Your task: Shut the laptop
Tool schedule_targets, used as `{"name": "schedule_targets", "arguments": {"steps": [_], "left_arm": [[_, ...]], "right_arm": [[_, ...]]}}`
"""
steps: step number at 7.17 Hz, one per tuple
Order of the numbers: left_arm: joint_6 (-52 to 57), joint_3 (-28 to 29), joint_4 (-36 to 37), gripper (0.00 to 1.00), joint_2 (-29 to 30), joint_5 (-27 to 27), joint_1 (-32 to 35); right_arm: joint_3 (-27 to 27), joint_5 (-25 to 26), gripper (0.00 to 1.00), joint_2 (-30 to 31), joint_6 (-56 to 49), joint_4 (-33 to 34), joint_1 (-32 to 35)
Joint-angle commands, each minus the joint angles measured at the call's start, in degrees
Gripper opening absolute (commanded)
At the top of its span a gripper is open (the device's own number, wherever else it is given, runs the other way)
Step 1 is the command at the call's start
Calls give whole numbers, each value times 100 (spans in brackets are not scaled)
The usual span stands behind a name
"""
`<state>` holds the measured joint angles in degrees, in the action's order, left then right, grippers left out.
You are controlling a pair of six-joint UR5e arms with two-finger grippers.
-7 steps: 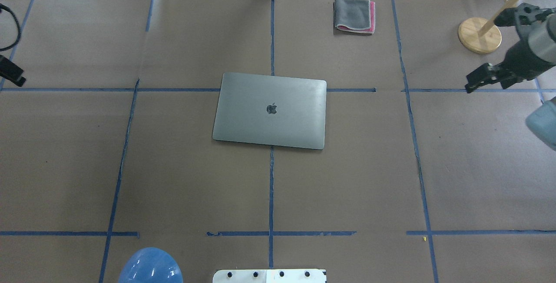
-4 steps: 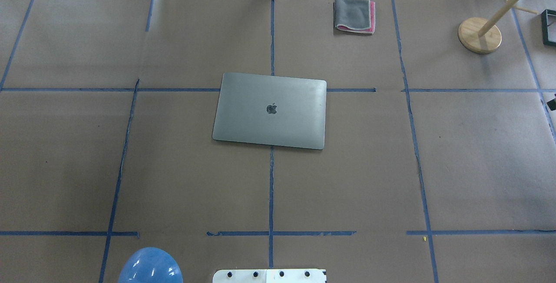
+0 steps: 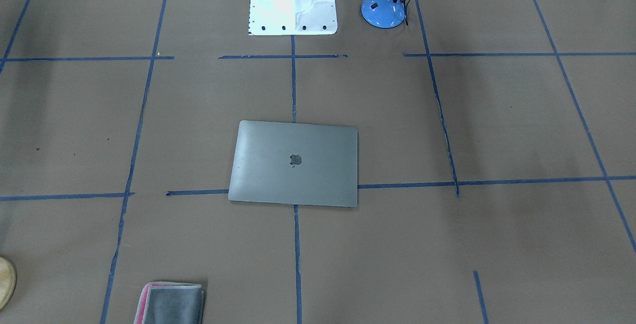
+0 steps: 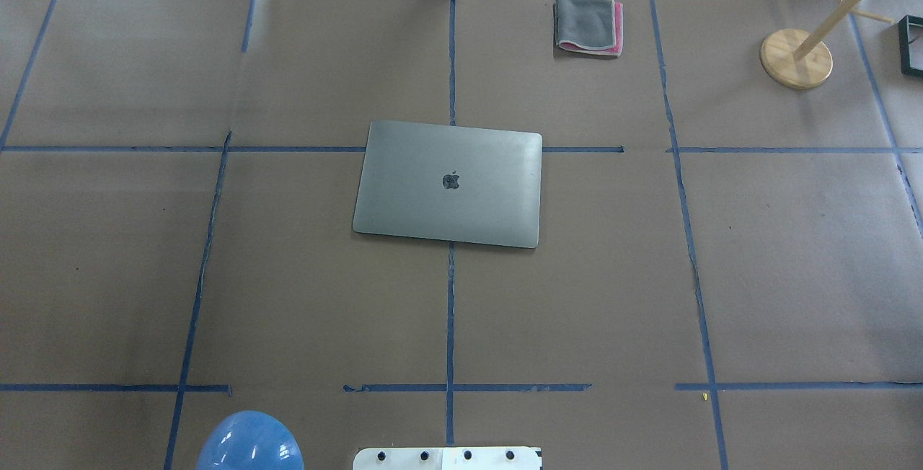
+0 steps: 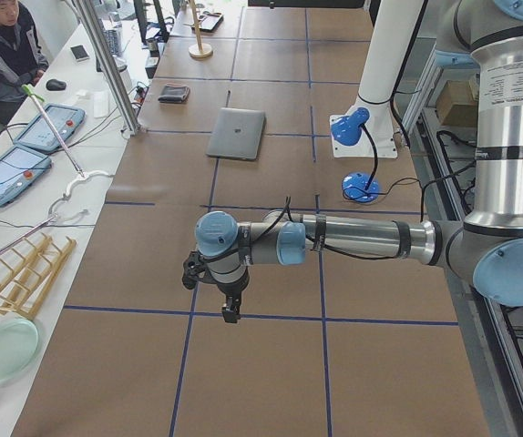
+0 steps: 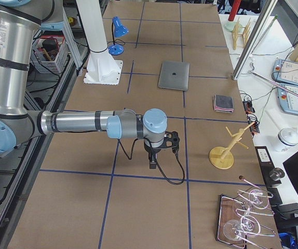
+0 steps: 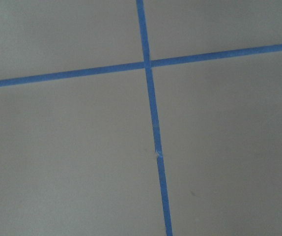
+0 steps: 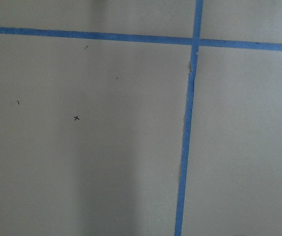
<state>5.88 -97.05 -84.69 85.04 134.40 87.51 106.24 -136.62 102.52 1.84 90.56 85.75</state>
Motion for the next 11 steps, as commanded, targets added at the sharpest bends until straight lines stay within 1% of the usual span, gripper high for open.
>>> {"name": "schedule_targets", "arguments": {"steps": [1, 4, 6, 11], "left_arm": [[-25, -121, -13, 99, -154, -54, 3], [-25, -147, -39, 99, -180, -63, -6], [10, -156, -56, 99, -346, -115, -41], [1, -226, -56, 99, -321, -99, -41]], "right_arm": [[-6, 4, 100, 32, -17, -29, 3], [-6, -5, 100, 40, -52, -21, 3], [-6, -14, 100, 58, -52, -21, 3], [-6, -49, 100, 58, -43, -56, 3]]}}
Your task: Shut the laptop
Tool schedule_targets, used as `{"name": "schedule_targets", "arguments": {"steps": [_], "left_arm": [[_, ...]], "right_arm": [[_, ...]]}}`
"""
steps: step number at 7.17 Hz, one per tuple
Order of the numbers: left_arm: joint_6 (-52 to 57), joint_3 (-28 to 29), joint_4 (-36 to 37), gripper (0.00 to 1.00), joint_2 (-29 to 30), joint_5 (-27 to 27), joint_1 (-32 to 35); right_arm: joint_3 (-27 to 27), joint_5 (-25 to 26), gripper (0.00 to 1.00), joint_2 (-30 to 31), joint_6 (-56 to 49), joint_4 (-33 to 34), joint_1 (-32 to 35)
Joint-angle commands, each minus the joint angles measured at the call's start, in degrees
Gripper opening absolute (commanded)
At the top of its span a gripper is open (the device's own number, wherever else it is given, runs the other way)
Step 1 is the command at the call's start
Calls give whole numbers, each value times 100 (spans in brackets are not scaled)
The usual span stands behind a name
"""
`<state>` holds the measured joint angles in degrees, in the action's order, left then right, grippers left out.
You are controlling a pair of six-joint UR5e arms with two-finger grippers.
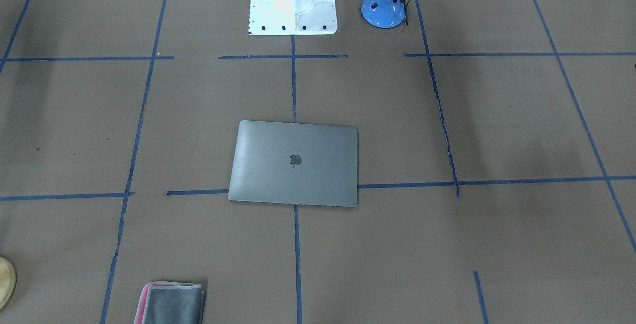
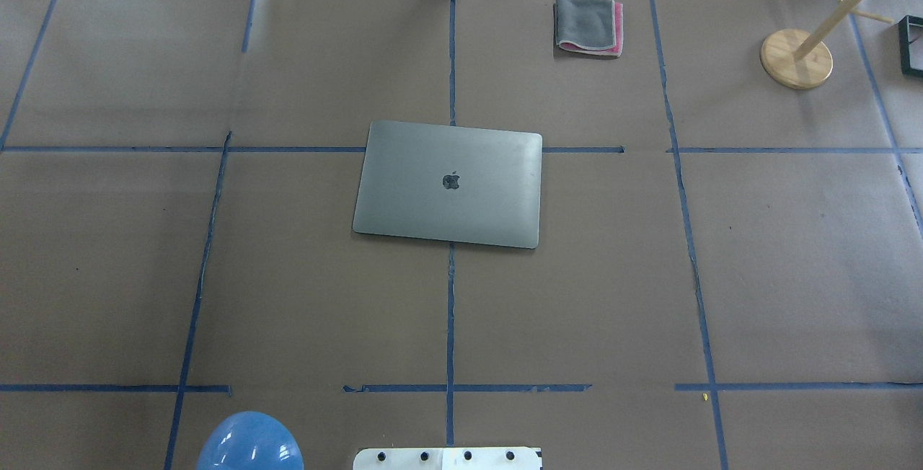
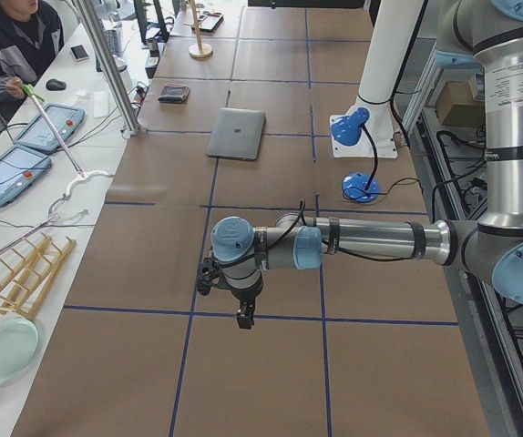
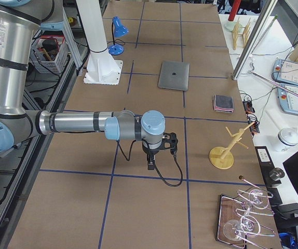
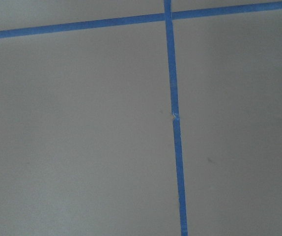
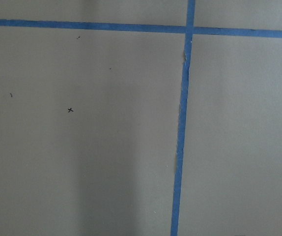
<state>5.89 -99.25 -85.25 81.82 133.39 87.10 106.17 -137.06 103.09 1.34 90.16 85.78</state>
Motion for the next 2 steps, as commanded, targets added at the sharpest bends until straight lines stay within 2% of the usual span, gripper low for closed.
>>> {"name": "schedule_targets", "arguments": {"steps": [1, 2], "left_arm": [[0, -15, 0, 99, 0, 3, 0], [0, -33, 0, 99, 0, 3, 0]], "right_arm": [[0, -5, 100, 9, 7, -77, 0], [0, -5, 100, 18, 7, -164, 0]]}}
